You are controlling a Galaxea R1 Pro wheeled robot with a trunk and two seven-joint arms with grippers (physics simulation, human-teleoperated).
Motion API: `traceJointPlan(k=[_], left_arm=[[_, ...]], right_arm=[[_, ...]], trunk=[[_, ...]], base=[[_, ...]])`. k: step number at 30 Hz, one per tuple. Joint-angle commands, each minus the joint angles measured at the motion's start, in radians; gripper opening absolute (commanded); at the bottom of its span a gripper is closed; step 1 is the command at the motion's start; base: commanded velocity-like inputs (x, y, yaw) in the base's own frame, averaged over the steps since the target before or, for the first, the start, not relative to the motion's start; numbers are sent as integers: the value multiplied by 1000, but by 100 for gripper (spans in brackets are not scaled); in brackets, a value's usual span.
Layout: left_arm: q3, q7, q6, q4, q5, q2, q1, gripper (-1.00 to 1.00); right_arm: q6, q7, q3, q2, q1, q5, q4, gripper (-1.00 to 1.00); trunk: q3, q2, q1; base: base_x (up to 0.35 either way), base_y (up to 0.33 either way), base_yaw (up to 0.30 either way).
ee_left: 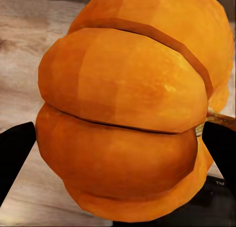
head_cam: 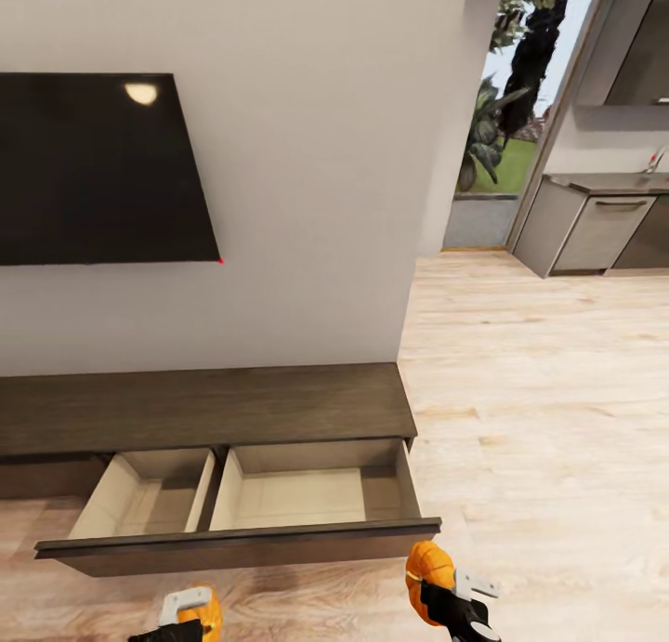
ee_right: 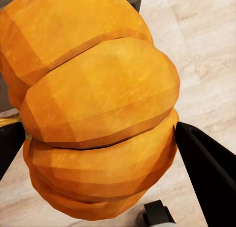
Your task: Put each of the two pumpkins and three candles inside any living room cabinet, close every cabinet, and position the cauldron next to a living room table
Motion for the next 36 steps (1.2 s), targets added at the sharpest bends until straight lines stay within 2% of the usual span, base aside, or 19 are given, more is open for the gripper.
traceJointPlan(k=[1, 5, 9, 10, 13, 16, 18, 21, 24, 26, 30, 34, 36], left_arm=[[-8, -1, 43, -18, 3, 4, -3, -100], [-8, -12, 271, -143, 1, 26, -25, -100], [-2, -13, 484, -387, 3, 76, -36, -100], [17, -12, 549, -474, 3, 88, -37, -100], [82, -9, 636, -595, 1, 98, -38, -100], [125, -8, 664, -638, -5, 100, -38, -100], [136, -8, 670, -648, -7, 98, -38, -100], [139, -7, 672, -652, -9, 94, -38, -100], [139, -6, 671, -653, -11, 91, -38, -100], [139, -5, 668, -653, -12, 89, -38, -100], [141, 3, 662, -651, -12, 95, -38, -100], [141, 19, 659, -659, -13, 89, -42, -100], [139, 20, 659, -693, -14, 85, -47, -100]], right_arm=[[-4, -5, 8, 0, -1, -9, 0, -100], [-4, -4, 8, 0, -1, -9, -1, -100], [-5, -4, 8, 0, -1, -9, -1, -100], [-6, -4, 8, -1, -1, -9, -1, -100], [-6, -3, 9, -2, -1, -9, -9, -100], [2, -2, 15, -1, -1, -10, -78, -100], [55, -5, 38, 0, -1, -12, -180, -100], [239, -24, 53, 0, -1, -11, -286, -100], [387, -96, 56, 1, -1, -12, -332, -100], [474, -152, 54, 17, -8, -18, -353, -100], [526, -182, 51, 53, -40, -26, -364, -100], [537, -185, 51, 60, -88, -27, -366, -100], [539, -186, 51, 61, -110, -27, -365, -100]], trunk=[[2, 6, -4], [15, 34, -19], [27, 62, -34], [30, 69, -38], [40, 90, -50], [49, 111, -61], [56, 125, -69], [65, 146, -80], [74, 167, -92], [81, 181, -100], [93, 209, -115], [106, 237, -130], [112, 251, -138]], base=[[0, 0, 0], [0, 0, 0], [0, 0, 0], [0, 0, 0], [0, 0, 0], [0, 0, 0], [0, 0, 0], [0, 0, 0], [0, 0, 0], [0, 0, 0], [0, 0, 0], [0, 0, 0], [0, 0, 0]])
